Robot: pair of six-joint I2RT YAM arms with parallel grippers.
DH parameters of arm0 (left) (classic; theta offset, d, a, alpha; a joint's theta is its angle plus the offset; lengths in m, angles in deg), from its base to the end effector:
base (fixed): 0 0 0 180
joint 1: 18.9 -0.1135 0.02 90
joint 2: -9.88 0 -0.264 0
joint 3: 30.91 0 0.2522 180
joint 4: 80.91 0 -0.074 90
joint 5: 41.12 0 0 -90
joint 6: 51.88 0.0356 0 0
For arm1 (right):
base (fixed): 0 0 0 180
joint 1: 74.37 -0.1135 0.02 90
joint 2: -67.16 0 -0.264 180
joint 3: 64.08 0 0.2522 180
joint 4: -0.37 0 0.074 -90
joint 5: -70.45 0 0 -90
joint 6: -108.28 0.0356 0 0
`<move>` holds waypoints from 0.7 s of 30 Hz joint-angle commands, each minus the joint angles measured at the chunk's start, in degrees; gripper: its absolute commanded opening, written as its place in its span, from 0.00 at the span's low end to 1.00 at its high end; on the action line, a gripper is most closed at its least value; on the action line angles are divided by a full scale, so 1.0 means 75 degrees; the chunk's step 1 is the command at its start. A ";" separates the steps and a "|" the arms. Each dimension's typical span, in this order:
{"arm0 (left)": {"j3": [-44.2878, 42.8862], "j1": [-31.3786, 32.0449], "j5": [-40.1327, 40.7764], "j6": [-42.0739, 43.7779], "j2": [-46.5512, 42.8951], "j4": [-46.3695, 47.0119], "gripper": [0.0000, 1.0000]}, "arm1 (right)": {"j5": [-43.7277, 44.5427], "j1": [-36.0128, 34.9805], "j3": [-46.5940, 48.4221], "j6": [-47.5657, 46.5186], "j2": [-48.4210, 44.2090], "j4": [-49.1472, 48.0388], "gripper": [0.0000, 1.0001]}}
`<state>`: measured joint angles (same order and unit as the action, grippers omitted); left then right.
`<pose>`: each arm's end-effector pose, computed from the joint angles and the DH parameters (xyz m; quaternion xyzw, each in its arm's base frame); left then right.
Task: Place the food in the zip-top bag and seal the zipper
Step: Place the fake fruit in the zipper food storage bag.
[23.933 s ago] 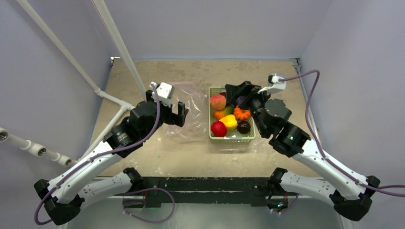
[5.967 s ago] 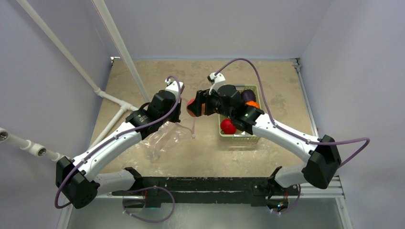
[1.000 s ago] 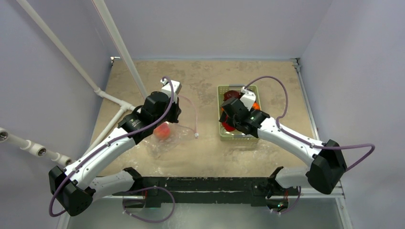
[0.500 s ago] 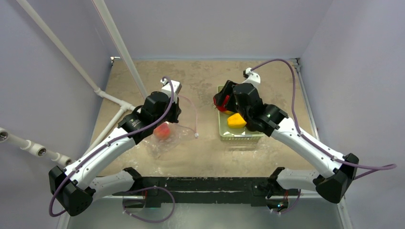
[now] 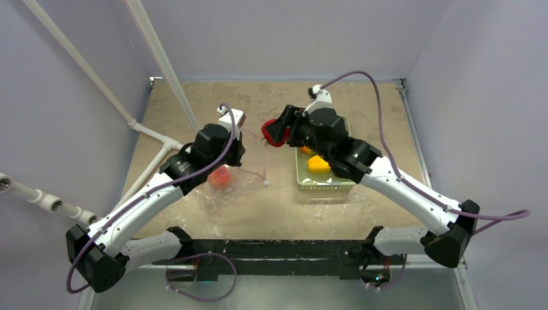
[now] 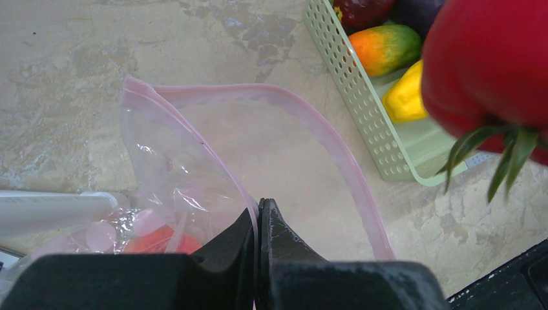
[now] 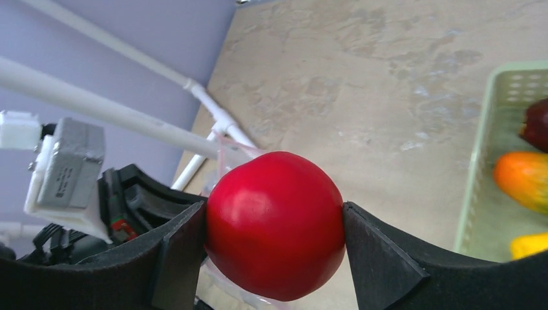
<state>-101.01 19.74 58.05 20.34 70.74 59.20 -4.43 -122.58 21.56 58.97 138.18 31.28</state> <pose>0.1865 -0.1419 0.3289 0.1179 0.8589 -0.1721 0.4677 0.1950 0.2042 0.3964 0.0267 0.7967 0.3412 0.4982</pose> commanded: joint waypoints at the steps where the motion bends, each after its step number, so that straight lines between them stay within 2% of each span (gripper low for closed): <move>1: -0.0026 -0.0006 0.0008 0.0121 -0.0058 0.0261 0.00 | -0.0293 -0.0453 0.0516 -0.0175 0.0389 -0.0608 0.17; 9: -0.0030 -0.0006 0.0008 0.0120 -0.0106 0.0265 0.00 | -0.0187 -0.0895 0.0480 -0.0071 0.0922 -0.0841 0.17; 21: -0.0024 -0.0006 -0.0015 0.0121 -0.0133 0.0289 0.00 | -0.0091 -0.0944 -0.0087 0.0184 0.1302 -0.1122 0.23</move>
<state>-101.01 19.74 58.09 20.36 70.71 59.13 -5.55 -129.37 22.23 59.45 147.58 25.92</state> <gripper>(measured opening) 0.003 0.738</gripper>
